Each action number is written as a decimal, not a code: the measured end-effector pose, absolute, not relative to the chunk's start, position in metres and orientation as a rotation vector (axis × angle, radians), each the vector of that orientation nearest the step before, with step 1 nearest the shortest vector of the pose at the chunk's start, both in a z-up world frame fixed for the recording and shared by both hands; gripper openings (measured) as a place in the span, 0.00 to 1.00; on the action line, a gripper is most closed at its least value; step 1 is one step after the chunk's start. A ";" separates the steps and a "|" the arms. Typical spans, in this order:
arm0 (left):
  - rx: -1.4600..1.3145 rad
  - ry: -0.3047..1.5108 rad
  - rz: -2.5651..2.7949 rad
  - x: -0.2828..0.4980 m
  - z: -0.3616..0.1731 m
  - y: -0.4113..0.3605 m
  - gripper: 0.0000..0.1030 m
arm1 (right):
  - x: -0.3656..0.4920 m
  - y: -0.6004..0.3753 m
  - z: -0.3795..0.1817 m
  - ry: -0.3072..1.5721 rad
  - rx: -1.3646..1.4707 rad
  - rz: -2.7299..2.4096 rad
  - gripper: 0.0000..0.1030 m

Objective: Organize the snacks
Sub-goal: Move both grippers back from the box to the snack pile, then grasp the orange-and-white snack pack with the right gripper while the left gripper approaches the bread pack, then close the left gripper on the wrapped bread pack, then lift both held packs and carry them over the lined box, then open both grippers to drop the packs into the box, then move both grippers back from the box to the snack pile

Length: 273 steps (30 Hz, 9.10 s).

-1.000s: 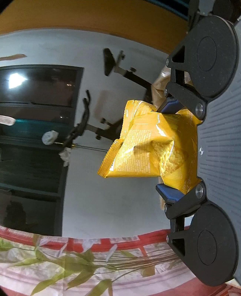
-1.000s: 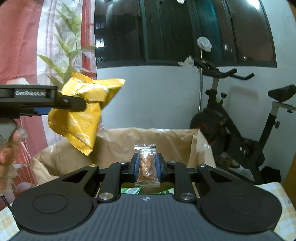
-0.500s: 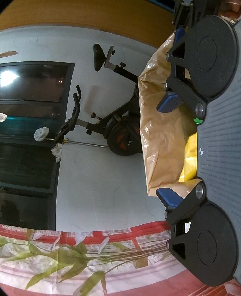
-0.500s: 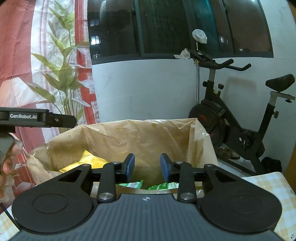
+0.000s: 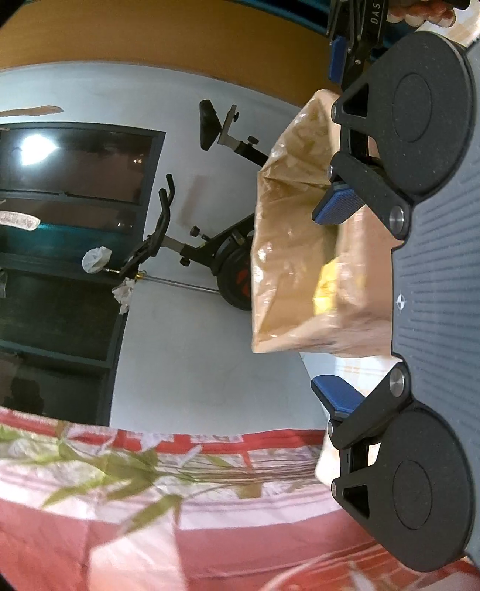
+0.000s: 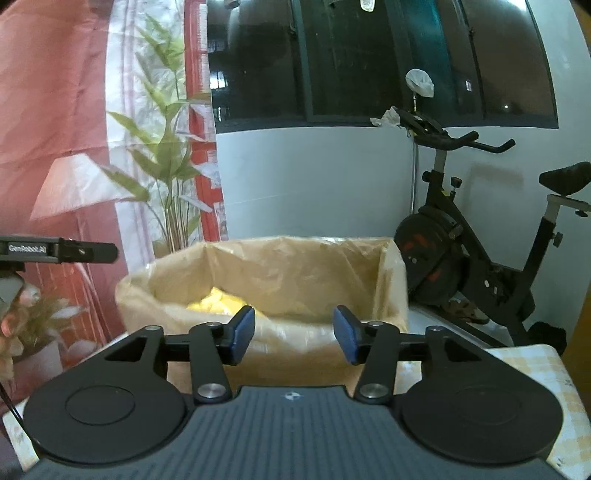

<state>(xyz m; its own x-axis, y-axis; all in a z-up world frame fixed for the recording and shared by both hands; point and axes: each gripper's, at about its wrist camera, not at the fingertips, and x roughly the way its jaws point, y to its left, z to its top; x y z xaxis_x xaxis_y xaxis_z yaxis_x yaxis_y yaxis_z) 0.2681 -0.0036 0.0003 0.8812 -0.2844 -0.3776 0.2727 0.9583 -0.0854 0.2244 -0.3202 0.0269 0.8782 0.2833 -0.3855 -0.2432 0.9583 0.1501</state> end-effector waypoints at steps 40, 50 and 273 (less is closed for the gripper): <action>-0.024 0.711 -0.357 0.218 -0.140 -0.028 0.86 | 0.127 -0.357 -0.107 1.005 0.361 0.172 0.55; -0.020 0.730 -0.371 0.219 -0.144 -0.031 0.86 | 0.127 -0.352 -0.102 0.954 0.294 0.168 0.47; -0.071 0.723 -0.414 0.209 -0.141 -0.054 0.74 | 0.096 -0.368 -0.107 0.845 0.300 -0.027 0.52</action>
